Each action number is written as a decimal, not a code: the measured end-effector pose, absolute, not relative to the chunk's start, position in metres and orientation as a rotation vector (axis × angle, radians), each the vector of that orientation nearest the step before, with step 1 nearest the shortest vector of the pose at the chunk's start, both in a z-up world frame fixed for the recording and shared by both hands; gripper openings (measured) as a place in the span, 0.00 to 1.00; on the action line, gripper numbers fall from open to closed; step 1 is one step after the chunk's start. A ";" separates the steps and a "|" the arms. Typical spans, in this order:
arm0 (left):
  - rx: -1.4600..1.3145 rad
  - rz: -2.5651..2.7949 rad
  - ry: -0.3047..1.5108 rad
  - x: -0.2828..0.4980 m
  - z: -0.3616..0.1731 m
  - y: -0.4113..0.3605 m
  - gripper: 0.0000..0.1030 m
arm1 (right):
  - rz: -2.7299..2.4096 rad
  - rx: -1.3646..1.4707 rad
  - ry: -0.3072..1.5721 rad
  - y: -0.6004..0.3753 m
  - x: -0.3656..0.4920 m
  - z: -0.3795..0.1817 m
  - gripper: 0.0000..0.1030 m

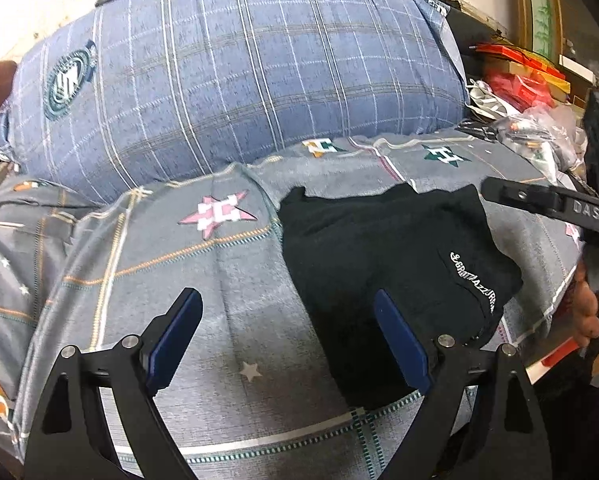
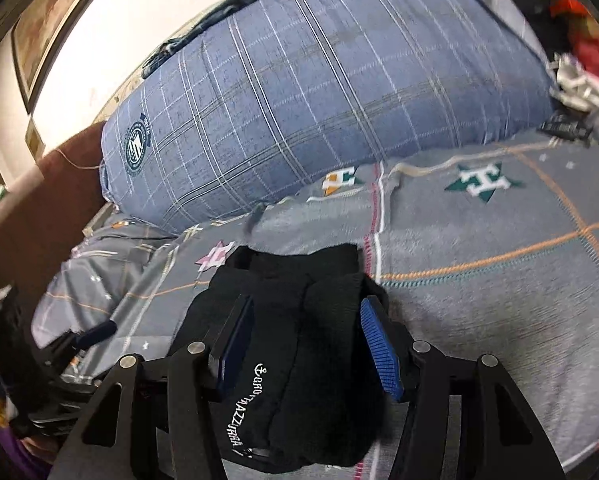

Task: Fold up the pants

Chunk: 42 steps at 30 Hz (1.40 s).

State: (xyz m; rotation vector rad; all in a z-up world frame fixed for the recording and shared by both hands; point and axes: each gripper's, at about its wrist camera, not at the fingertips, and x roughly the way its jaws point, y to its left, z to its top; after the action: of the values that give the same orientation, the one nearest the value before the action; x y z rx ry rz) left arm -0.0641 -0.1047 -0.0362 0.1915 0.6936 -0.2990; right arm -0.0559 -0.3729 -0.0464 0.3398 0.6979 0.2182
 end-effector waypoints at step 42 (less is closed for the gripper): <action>0.154 -0.210 0.751 -0.046 -0.047 -0.114 0.86 | 0.063 0.185 0.695 -0.361 -0.063 -0.053 0.66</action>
State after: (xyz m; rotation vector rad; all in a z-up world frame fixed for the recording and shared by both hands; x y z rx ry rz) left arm -0.0459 -0.1139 -0.0471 0.1545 0.7507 -0.2097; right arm -0.0631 -0.3608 -0.0535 0.1852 0.6950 0.0635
